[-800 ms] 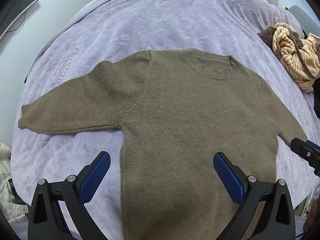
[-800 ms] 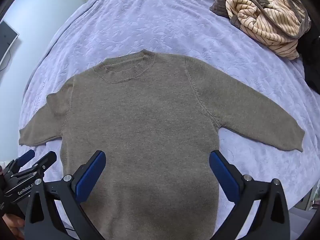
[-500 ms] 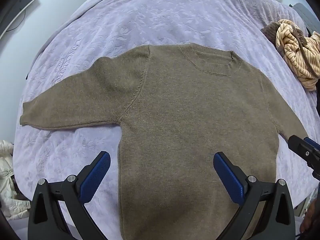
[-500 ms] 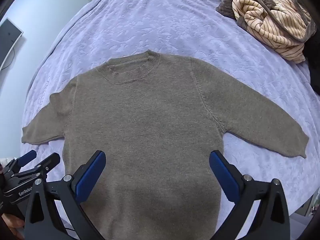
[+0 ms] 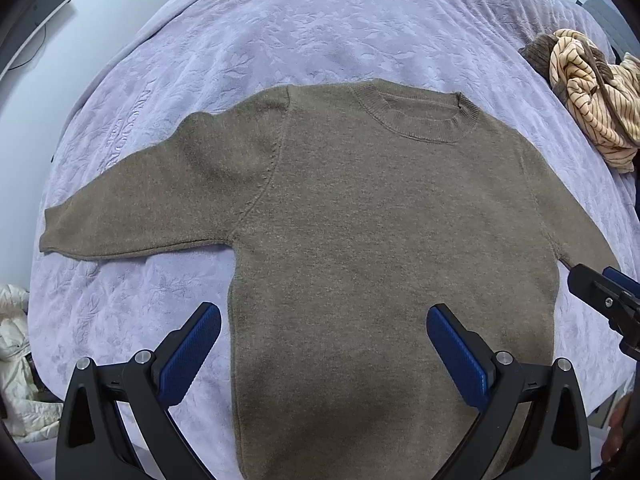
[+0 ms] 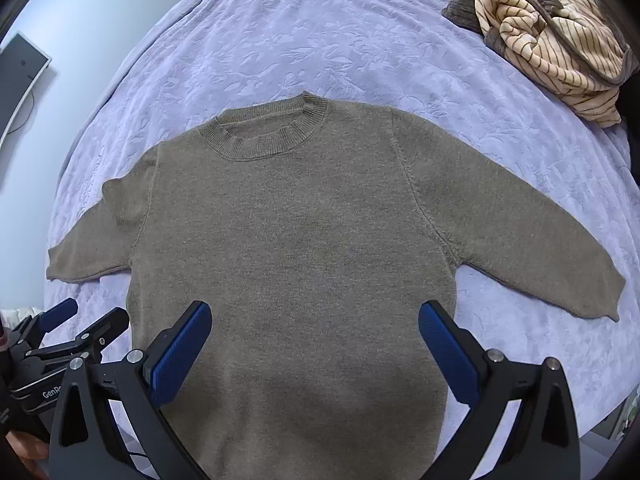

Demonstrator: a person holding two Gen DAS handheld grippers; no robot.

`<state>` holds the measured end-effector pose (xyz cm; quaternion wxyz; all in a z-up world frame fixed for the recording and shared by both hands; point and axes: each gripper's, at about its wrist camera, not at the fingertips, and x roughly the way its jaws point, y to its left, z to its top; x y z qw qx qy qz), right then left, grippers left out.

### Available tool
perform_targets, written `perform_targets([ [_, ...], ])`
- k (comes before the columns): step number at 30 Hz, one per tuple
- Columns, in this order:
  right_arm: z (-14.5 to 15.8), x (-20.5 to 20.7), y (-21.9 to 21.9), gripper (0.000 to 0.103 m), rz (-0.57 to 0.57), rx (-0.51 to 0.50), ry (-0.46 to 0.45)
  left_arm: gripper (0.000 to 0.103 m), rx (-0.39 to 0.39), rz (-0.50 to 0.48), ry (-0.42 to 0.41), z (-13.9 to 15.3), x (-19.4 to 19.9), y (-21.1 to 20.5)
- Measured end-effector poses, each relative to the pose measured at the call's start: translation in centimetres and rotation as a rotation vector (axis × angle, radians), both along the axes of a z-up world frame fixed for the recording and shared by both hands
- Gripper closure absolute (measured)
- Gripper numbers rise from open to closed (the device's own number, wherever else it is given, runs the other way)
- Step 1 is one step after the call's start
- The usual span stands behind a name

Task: Fold small clothes

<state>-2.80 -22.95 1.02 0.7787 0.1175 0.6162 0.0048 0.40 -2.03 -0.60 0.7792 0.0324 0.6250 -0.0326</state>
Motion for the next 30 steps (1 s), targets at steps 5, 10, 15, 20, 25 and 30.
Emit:
perform_targets([
  [5,-0.3,0.1,0.3,0.000,0.009,0.035,0.008,0.000,-0.013,-0.008,-0.006,0.2,-0.1,-0.4],
  [10,-0.6,0.3,0.4,0.000,0.022,-0.033,0.039,0.000,-0.007,-0.010,0.017,-0.3,-0.1,-0.6],
  [15,-1.2,0.5,0.1,0.000,0.020,-0.056,0.079,0.000,-0.002,-0.011,0.033,-0.7,-0.2,-0.7],
  [20,-1.3,0.5,0.0,0.000,0.015,-0.066,0.088,0.000,0.007,-0.020,0.044,-0.9,-0.3,-0.9],
  [25,-1.3,0.7,0.0,0.000,0.016,-0.071,0.087,0.000,0.004,-0.017,0.054,-1.1,-0.2,-0.9],
  [30,-1.5,0.7,0.1,0.000,0.020,-0.070,0.093,0.000,0.002,-0.022,0.062,-1.3,-0.2,-0.9],
])
